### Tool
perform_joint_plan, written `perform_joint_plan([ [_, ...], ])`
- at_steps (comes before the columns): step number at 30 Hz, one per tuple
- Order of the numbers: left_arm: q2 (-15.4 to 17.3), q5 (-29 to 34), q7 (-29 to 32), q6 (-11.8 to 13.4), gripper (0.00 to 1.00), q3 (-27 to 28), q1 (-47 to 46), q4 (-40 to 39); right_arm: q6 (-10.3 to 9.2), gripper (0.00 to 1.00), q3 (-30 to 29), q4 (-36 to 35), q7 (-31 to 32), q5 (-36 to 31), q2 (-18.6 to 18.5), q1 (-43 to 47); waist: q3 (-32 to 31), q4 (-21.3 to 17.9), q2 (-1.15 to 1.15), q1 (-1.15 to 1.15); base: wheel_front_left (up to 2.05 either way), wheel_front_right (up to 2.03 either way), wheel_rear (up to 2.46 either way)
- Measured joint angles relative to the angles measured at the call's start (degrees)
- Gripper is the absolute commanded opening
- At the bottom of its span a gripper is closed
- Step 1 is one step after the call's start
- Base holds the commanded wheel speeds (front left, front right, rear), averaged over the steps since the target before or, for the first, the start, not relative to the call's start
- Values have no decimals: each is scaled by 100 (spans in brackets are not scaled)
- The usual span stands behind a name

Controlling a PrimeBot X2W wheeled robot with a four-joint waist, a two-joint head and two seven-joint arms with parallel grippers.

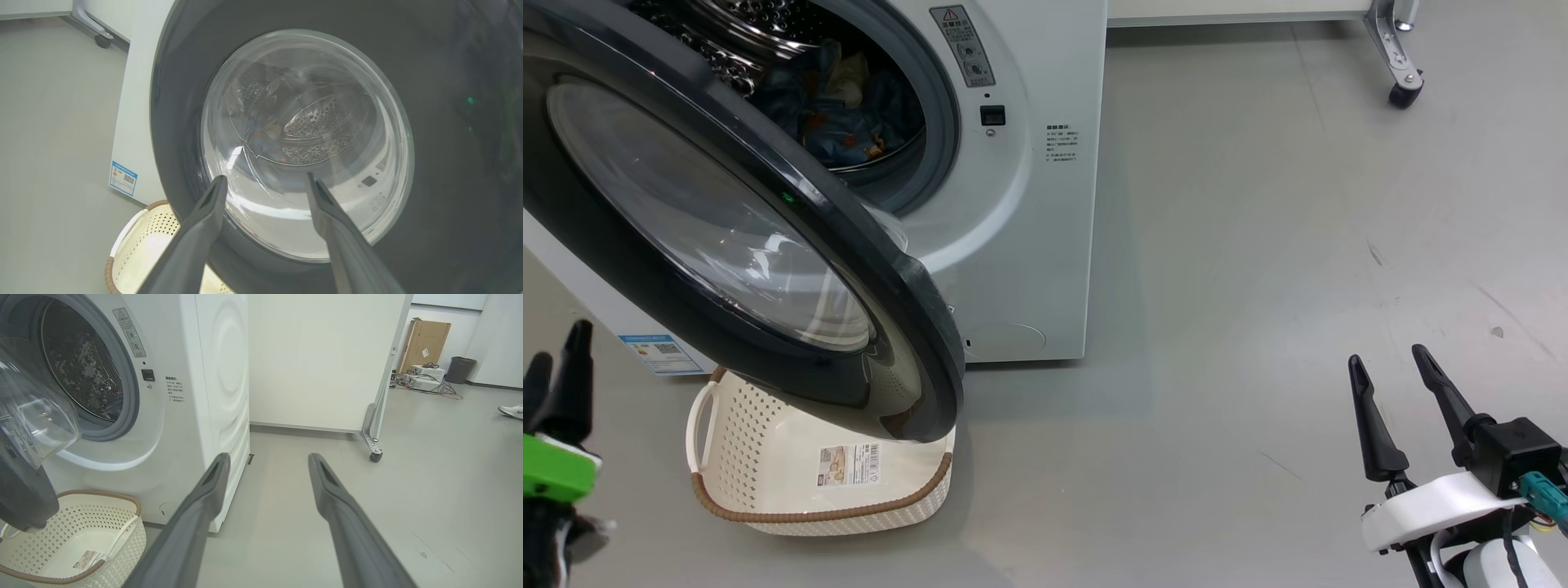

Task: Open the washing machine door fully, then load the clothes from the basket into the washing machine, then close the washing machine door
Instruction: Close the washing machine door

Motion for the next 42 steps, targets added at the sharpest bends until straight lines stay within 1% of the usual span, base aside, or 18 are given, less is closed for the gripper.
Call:
perform_joint_plan([
  [10, -81, 1263, -1222, -3, 100, -709, 672, -121, 0, 100, -2, -20, 0, -1, -12, 80, -35, 49, 0, 0, 0, 0, 0],
  [14, -82, 1660, -1708, -3, 100, -1002, 912, -123, 0, 100, 10, -27, 0, -1, -12, 81, -48, 55, 0, 0, 0, 0, 0],
  [21, -99, 2102, -2519, -3, 100, -1499, 1221, -49, 0, 100, 21, -33, 0, -1, -9, 85, -59, 43, 0, 0, 0, 0, 0],
  [24, -85, 2368, -2800, -4, 100, -1724, 1295, 99, 0, 100, 36, -33, 0, -1, -8, 88, -59, 34, 0, 0, 0, 0, 0],
  [30, -90, 2579, -3308, -4, 100, -1916, 1438, 360, 0, 100, 52, -33, 0, -1, 0, 102, -62, 14, 0, 0, 0, 0, 0],
  [42, -207, 2665, -3399, -4, 100, -1915, 1441, 676, 0, 100, -44, 135, 0, -1, 48, 248, -104, 3, 0, 0, 0, 0, 0],
])
